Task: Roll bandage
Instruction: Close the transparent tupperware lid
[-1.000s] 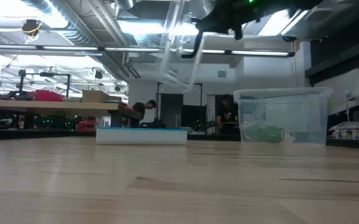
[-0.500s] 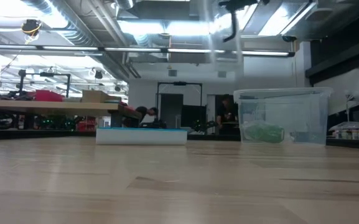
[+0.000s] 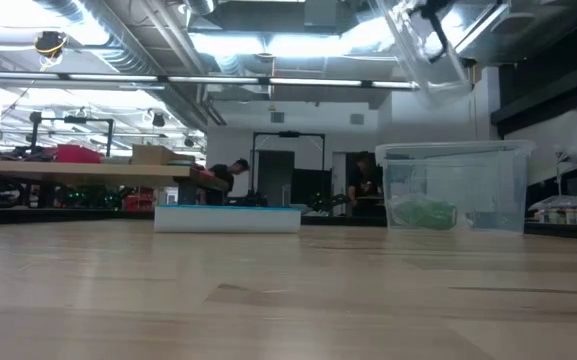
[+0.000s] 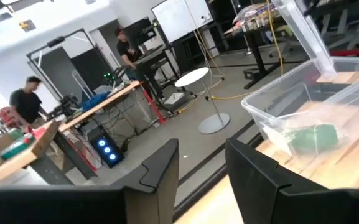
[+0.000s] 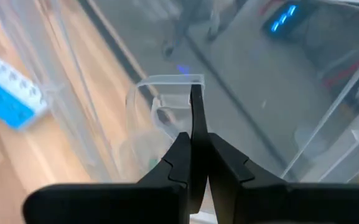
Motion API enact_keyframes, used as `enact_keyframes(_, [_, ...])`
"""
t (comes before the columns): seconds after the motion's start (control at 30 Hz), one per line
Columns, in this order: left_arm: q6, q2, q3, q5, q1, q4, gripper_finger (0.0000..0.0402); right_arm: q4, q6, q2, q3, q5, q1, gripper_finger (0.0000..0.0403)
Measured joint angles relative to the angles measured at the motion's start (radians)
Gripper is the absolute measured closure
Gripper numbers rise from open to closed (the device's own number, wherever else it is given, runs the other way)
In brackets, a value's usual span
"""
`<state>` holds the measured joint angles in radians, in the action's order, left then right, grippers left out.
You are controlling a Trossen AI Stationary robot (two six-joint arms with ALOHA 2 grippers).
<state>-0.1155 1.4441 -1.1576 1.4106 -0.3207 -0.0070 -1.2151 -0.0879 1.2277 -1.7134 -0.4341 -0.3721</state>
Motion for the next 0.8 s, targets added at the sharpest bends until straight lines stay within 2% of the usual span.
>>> enact_keyframes(0.1, [0.057, 0.0, 0.001, -0.028, 0.011, -0.054, 0.0277, -0.058, -0.035, 0.016, -0.001, 0.089, -0.082, 0.037])
enact_keyframes(0.4, [0.197, 0.0, 0.002, -0.129, 0.048, -0.171, 0.0277, -0.183, -0.143, 0.094, 0.0, 0.268, -0.293, 0.037])
enact_keyframes(0.8, [0.315, 0.0, 0.002, -0.181, 0.085, -0.249, 0.0277, -0.24, -0.206, 0.12, 0.0, 0.29, -0.43, 0.037])
